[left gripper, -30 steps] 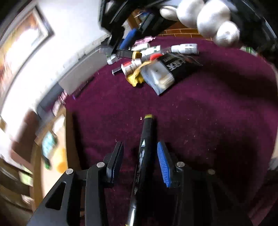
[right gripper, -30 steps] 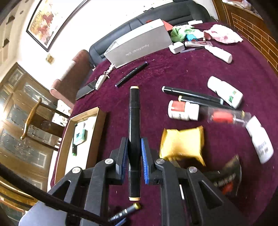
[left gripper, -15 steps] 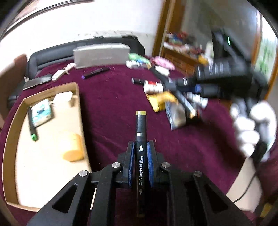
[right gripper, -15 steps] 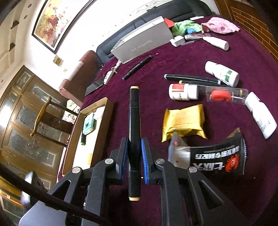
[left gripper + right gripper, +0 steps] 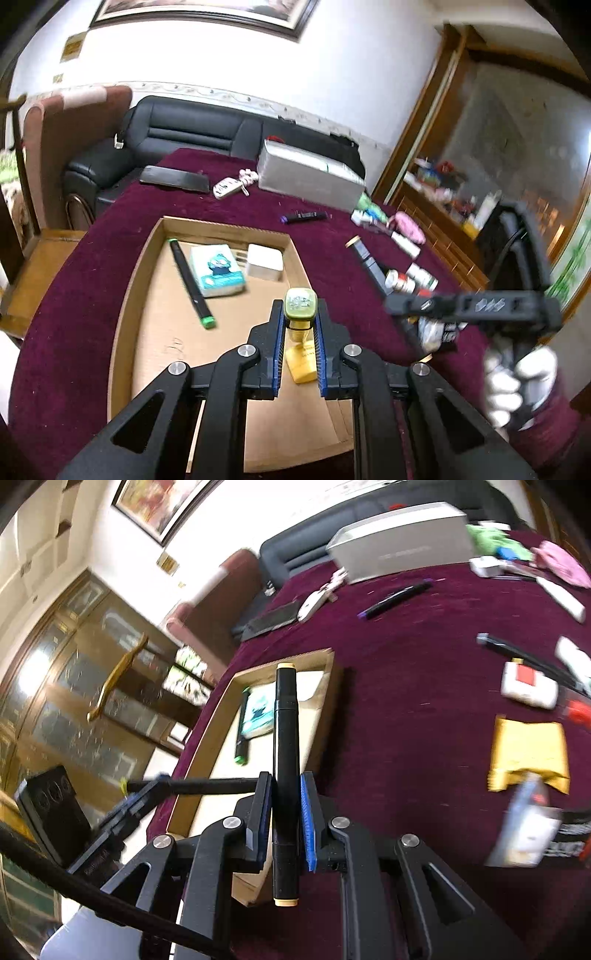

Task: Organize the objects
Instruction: 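Grasp another black marker with the left tool while the right carries its marker to the tray, then open both tools to drop the black markers into the tray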

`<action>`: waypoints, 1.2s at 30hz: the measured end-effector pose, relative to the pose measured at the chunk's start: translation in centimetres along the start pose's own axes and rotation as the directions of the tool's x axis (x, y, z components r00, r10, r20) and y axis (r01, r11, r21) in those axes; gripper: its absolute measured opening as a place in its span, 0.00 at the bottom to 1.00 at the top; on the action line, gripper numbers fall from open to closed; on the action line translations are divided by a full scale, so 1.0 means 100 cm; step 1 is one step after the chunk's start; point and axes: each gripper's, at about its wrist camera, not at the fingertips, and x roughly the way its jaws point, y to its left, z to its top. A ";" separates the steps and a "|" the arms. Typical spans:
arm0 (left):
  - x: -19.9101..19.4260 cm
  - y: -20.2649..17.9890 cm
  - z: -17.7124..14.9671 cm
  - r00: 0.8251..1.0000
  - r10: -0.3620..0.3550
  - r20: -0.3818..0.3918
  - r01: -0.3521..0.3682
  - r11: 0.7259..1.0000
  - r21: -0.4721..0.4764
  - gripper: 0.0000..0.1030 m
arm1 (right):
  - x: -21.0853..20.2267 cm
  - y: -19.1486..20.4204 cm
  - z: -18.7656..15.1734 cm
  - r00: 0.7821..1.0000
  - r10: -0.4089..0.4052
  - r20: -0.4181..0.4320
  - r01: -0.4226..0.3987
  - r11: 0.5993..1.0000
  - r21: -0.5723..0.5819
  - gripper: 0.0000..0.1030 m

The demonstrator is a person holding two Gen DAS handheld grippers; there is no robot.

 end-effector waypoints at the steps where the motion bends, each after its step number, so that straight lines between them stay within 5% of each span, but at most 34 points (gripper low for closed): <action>1: -0.005 0.007 0.000 1.000 -0.001 0.012 0.001 1.000 -0.010 0.11 | 0.010 0.007 0.000 1.000 -0.003 -0.015 0.003 1.000 -0.014 0.13; 8: 0.019 0.050 0.005 0.996 0.041 -0.085 -0.045 0.998 -0.050 0.12 | 0.070 0.032 0.006 0.993 -0.029 -0.113 0.023 0.999 -0.049 0.13; 12: 0.047 0.073 0.016 0.991 -0.006 -0.137 -0.011 0.992 -0.123 0.12 | 0.097 0.039 0.011 0.987 -0.064 -0.144 0.055 0.996 -0.063 0.13; 23: 0.115 0.076 0.022 0.963 -0.026 -0.268 -0.019 0.987 -0.161 0.11 | 0.123 0.037 0.017 0.976 -0.132 -0.172 0.125 0.991 -0.051 0.13; 33: 0.082 0.080 0.020 0.979 -0.031 -0.203 -0.014 0.976 -0.219 0.14 | 0.137 0.044 0.027 0.970 -0.185 -0.155 0.176 0.982 -0.072 0.13; 36: 0.068 0.079 0.017 0.984 -0.026 -0.177 -0.016 0.973 -0.229 0.28 | 0.138 0.043 0.028 0.966 -0.215 -0.146 0.206 0.976 -0.074 0.14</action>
